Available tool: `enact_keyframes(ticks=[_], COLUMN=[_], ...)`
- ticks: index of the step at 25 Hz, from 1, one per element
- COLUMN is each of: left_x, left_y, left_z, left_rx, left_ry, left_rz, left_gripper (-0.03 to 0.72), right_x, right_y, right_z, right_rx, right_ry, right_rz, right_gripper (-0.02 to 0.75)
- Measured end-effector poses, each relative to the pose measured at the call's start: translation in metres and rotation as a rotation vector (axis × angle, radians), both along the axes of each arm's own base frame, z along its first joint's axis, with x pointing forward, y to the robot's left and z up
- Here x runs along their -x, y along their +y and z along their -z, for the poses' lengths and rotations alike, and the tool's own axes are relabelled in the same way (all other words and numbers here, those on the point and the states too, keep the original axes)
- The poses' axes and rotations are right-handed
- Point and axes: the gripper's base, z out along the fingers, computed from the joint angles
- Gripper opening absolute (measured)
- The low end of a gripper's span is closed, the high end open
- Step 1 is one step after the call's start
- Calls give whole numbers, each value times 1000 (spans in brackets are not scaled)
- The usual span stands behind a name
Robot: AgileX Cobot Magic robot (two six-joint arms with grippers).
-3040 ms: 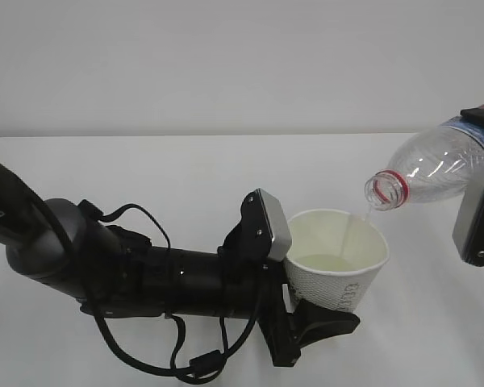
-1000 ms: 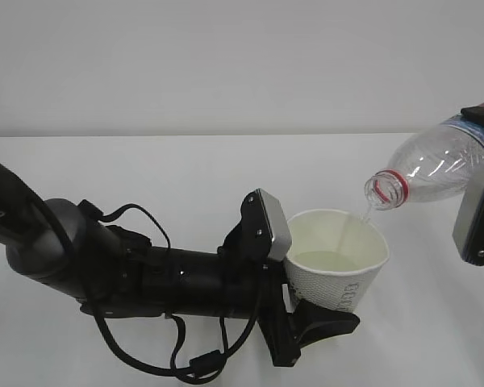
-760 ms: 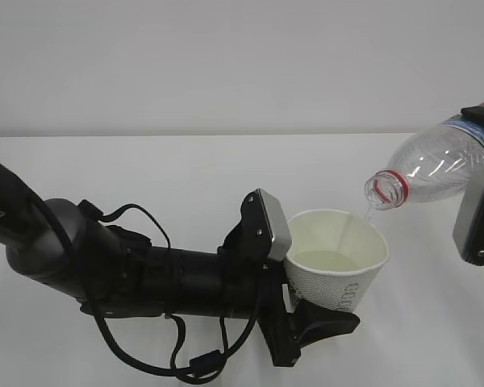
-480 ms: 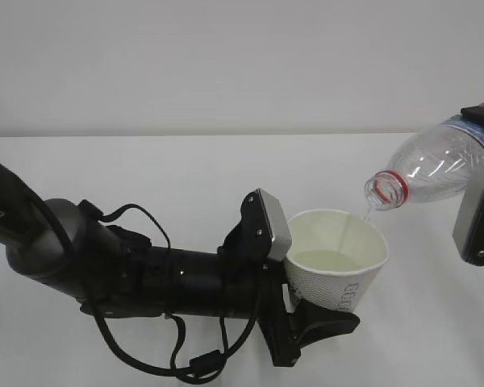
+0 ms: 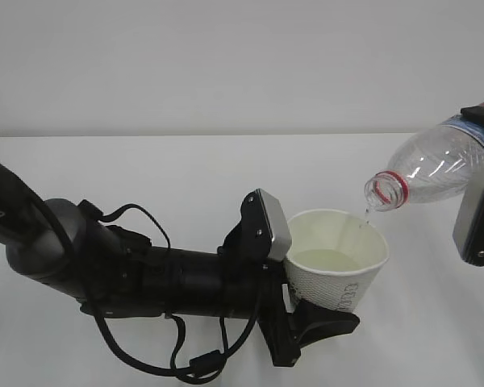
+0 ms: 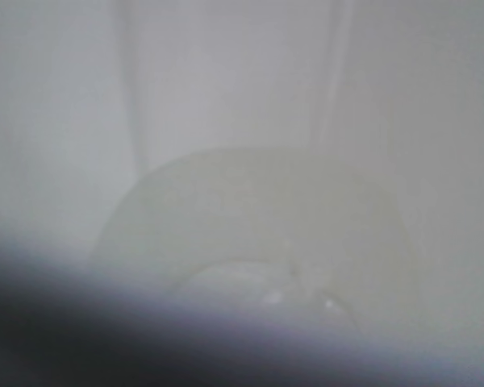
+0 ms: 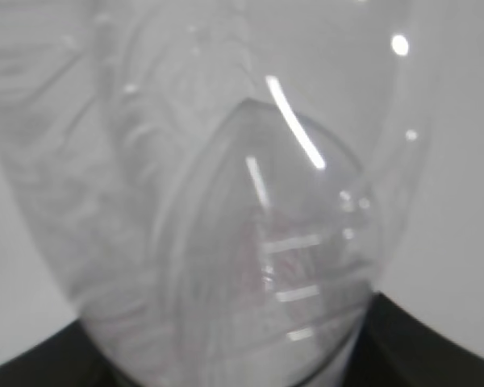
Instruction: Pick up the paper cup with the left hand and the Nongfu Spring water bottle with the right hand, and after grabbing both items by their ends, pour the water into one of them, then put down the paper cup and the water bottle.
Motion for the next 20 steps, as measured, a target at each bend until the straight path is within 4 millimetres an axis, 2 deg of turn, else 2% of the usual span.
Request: enact_keyframes(ticks=[20], left_x=[0], left_y=[0], left_z=[0], left_rx=[0], left_ry=[0], left_rz=[0], left_gripper=[511], right_x=[0], right_y=[0], right_z=[0], right_rx=[8], right_ry=[-2], right_rz=[-1], right_gripper=[405])
